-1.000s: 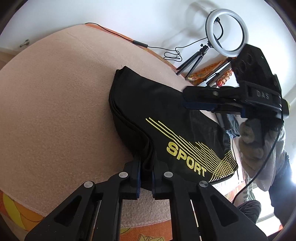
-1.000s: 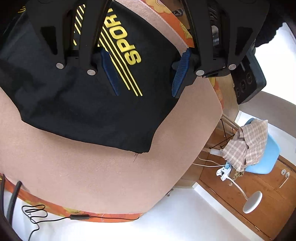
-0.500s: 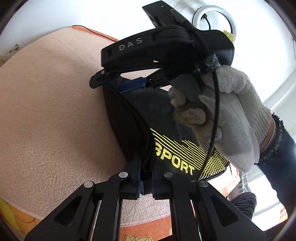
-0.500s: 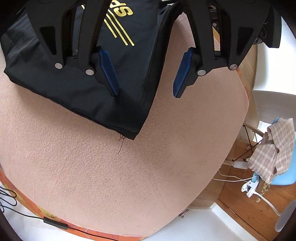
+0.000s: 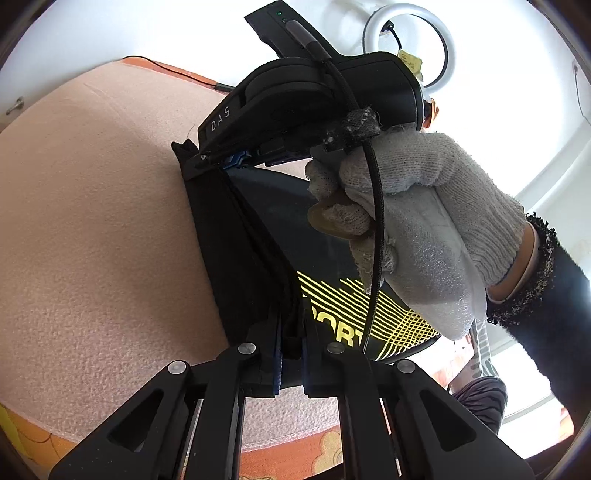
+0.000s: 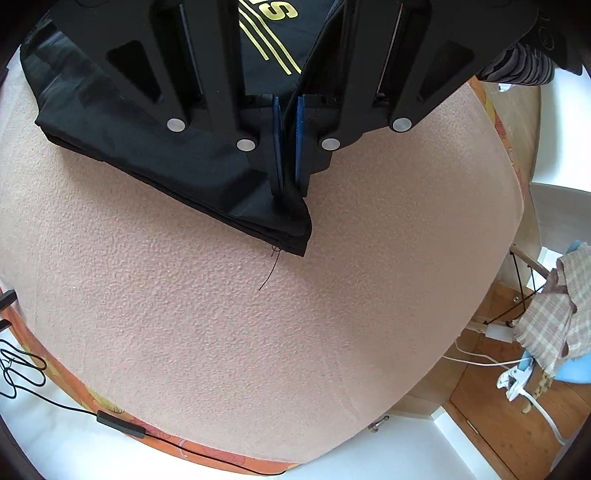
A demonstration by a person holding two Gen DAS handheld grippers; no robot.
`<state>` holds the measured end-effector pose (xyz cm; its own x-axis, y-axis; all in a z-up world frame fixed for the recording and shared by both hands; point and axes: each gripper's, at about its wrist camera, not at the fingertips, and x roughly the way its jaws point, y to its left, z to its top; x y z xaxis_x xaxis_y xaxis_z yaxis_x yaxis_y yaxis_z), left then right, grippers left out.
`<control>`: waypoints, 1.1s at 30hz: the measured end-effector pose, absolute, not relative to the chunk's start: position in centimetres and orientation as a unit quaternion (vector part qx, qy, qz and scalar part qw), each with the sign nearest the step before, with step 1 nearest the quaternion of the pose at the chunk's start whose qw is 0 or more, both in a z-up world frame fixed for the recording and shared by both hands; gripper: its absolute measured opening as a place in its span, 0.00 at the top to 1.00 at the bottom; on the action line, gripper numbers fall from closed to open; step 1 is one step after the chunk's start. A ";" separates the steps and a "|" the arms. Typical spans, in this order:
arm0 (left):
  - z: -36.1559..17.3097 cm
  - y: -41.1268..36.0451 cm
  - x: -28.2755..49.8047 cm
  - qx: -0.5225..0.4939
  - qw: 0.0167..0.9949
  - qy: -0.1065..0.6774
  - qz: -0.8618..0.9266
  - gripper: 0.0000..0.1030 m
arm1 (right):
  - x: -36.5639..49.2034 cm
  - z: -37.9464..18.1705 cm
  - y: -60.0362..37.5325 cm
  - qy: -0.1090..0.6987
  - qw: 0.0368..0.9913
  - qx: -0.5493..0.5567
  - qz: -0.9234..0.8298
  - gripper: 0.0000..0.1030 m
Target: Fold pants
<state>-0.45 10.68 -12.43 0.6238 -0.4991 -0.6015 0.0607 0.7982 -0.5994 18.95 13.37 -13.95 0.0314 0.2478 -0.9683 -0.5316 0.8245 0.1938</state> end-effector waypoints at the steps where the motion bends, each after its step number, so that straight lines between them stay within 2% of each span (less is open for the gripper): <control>1: -12.3 10.3 -0.4 -0.271 0.859 0.401 -0.167 0.94 | 18.9 -13.5 12.7 0.635 0.714 -0.101 0.277 0.94; 14: -9.7 4.8 1.8 -0.263 0.847 0.394 -0.240 0.95 | 18.6 -8.0 1.0 0.584 0.758 0.058 0.284 0.95; 33: -8.9 -5.7 8.1 -0.237 0.808 0.415 -0.345 0.95 | 15.7 -5.2 -15.6 0.531 0.806 0.144 0.218 0.95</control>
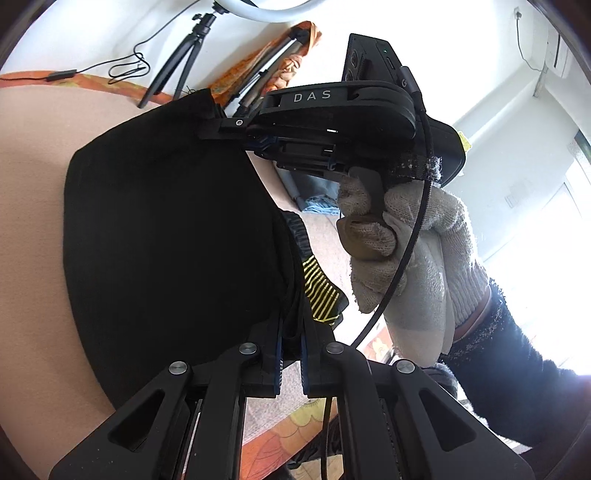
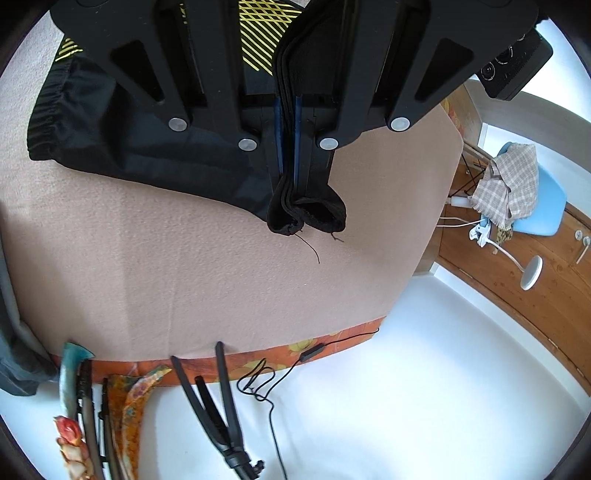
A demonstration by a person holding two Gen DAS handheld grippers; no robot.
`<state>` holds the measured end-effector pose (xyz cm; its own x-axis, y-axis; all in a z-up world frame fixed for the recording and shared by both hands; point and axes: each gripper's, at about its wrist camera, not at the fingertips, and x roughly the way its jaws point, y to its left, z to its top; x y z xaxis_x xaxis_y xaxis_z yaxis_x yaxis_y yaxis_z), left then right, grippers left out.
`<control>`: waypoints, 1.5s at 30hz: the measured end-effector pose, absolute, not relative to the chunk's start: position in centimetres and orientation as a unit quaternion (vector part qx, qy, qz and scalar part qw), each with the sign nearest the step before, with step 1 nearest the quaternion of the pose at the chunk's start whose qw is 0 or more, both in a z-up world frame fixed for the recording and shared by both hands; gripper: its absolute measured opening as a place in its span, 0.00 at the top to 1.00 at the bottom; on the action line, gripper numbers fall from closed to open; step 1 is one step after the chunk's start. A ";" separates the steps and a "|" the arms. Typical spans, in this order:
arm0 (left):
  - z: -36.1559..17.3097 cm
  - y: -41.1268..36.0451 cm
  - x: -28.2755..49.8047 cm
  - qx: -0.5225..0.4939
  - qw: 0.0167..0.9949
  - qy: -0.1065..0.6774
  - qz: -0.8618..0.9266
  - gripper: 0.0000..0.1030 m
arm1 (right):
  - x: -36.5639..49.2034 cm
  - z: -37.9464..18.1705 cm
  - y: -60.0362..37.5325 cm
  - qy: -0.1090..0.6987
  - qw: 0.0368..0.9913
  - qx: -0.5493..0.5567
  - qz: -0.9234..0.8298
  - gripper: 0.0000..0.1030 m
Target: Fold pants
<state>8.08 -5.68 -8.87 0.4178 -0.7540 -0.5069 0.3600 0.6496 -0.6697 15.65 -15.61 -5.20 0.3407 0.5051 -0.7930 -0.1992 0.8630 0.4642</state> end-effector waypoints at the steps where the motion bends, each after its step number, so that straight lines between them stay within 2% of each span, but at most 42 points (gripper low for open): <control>1: -8.9 -6.3 8.5 -0.236 0.805 0.417 -0.349 0.95 | 15.5 -5.3 -16.5 0.530 0.807 0.151 0.214 0.95; 16: -9.9 -13.5 10.2 -0.207 0.780 0.438 -0.396 0.95 | 13.9 -8.0 -27.8 0.531 0.807 0.202 0.161 0.95; 31: -12.4 -19.7 11.5 -0.161 0.761 0.466 -0.422 0.95 | 13.4 -12.4 -36.5 0.541 0.770 0.312 0.130 0.95; 45: -13.2 -22.8 11.8 -0.123 0.746 0.482 -0.444 0.95 | 14.9 -12.1 -35.7 0.543 0.797 0.232 0.125 0.95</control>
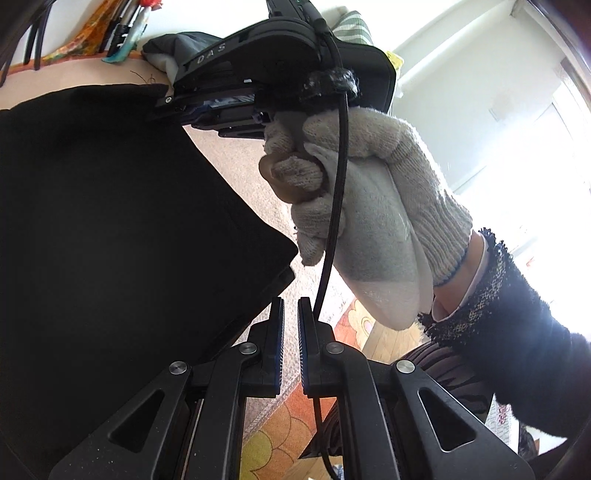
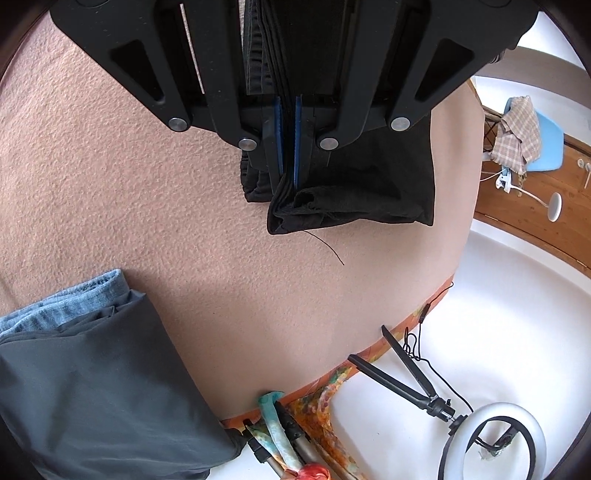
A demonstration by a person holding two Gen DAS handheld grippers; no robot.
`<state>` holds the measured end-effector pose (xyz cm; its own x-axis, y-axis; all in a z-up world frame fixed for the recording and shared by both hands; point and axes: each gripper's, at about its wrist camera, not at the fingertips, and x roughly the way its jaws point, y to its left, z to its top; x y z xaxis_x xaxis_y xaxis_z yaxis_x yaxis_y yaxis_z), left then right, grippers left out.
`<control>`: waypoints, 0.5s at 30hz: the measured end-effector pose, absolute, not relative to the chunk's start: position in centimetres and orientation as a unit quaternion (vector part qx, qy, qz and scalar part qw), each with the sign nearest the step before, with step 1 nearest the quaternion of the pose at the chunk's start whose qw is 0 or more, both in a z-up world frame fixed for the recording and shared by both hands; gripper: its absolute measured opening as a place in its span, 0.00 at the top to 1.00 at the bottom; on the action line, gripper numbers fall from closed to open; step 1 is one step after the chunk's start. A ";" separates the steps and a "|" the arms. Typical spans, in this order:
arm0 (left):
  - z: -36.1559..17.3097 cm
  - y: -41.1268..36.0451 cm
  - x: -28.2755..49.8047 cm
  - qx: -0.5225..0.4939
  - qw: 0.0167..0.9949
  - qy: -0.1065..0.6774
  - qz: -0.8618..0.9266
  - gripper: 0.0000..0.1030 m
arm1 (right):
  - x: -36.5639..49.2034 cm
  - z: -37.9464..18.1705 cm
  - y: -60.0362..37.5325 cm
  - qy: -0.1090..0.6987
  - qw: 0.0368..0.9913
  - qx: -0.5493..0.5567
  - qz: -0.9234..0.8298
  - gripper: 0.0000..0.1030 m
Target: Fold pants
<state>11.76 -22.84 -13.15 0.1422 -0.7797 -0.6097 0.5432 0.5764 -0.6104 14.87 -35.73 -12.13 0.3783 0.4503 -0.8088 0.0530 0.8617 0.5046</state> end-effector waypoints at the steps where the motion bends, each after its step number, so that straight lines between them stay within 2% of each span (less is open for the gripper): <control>1: -13.2 -22.9 11.6 -0.120 0.745 0.483 -0.444 0.94 | 14.8 -12.2 -35.8 0.545 0.798 0.229 0.122 0.95; 3: -13.2 -22.7 11.4 -0.117 0.746 0.483 -0.444 0.91 | 14.7 -12.1 -36.1 0.544 0.801 0.225 0.112 0.95; 5: -13.0 -22.1 11.3 -0.120 0.746 0.482 -0.444 0.90 | 14.6 -12.2 -36.8 0.547 0.800 0.228 0.094 0.81; 6: -12.9 -21.6 11.3 -0.120 0.747 0.480 -0.444 0.90 | 14.5 -12.2 -37.3 0.547 0.801 0.230 0.079 0.67; 7: -12.6 -21.1 11.1 -0.119 0.750 0.477 -0.443 0.90 | 14.4 -12.4 -38.0 0.548 0.800 0.235 0.063 0.62; 13: -10.3 -17.1 10.2 -0.125 0.773 0.453 -0.427 0.88 | 12.8 -11.8 -40.2 0.548 0.793 0.259 0.057 0.60; 15: -9.8 -15.5 10.4 -0.139 0.779 0.449 -0.415 0.80 | 11.7 -11.2 -40.1 0.548 0.795 0.251 0.068 0.56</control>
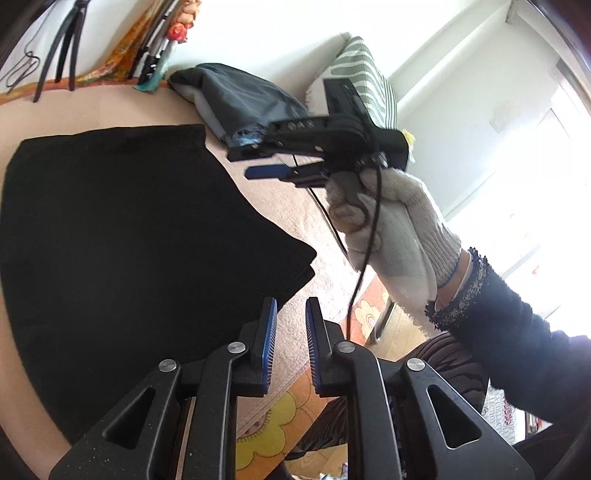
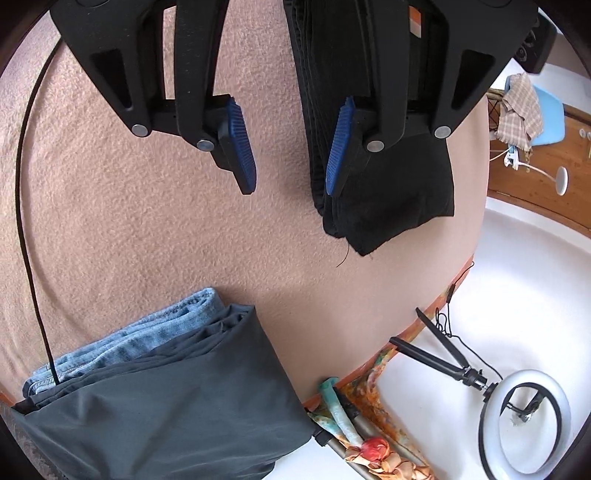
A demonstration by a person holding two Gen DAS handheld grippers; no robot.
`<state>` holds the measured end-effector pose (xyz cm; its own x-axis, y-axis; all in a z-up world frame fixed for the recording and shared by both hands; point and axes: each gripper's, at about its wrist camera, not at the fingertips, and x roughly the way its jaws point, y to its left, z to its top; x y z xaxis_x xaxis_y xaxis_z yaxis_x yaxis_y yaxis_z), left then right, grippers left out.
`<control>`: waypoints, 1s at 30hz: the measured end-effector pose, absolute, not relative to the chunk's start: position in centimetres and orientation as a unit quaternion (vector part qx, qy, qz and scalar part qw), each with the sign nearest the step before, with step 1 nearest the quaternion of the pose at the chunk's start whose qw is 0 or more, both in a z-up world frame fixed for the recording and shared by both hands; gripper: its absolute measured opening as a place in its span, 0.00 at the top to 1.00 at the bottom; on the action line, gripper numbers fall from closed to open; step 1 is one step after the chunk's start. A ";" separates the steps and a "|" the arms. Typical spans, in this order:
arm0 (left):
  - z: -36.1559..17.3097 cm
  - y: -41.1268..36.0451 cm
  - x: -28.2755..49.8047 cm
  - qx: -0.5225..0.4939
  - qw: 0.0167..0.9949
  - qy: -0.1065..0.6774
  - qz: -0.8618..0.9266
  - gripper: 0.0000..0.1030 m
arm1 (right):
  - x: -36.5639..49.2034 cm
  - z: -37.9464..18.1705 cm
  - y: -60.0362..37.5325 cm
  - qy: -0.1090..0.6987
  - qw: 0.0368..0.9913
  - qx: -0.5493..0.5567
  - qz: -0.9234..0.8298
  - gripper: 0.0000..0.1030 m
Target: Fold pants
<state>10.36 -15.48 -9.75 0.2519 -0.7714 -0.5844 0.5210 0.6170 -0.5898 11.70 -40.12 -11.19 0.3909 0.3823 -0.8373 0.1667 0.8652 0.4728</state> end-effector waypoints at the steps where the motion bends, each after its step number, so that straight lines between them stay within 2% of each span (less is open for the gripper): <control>1: -9.5 -14.4 10.5 -0.149 0.782 0.448 -0.407 0.68 | 11.1 -10.9 -40.0 0.548 0.795 0.248 0.072 0.50; 2: -9.1 -13.4 10.8 -0.159 0.785 0.446 -0.400 0.57 | 10.6 -10.7 -39.9 0.549 0.795 0.246 0.076 0.47; 4: -8.6 -11.3 11.3 -0.180 0.790 0.444 -0.383 0.54 | 9.5 -10.3 -39.8 0.549 0.795 0.245 0.083 0.41; 9: -8.8 -7.0 13.1 -0.218 0.802 0.449 -0.329 0.54 | 7.3 -10.2 -39.4 0.557 0.787 0.245 0.105 0.33; 16: -10.3 -2.5 19.0 -0.253 0.802 0.463 -0.279 0.54 | 4.9 -12.0 -38.6 0.576 0.753 0.288 0.133 0.33; 21: -12.8 1.2 22.6 -0.322 0.778 0.478 -0.250 0.51 | 3.1 -13.4 -38.5 0.586 0.732 0.317 0.140 0.33; 30: -15.9 2.2 26.2 -0.345 0.762 0.492 -0.240 0.51 | 0.5 -14.1 -38.6 0.580 0.712 0.361 0.162 0.33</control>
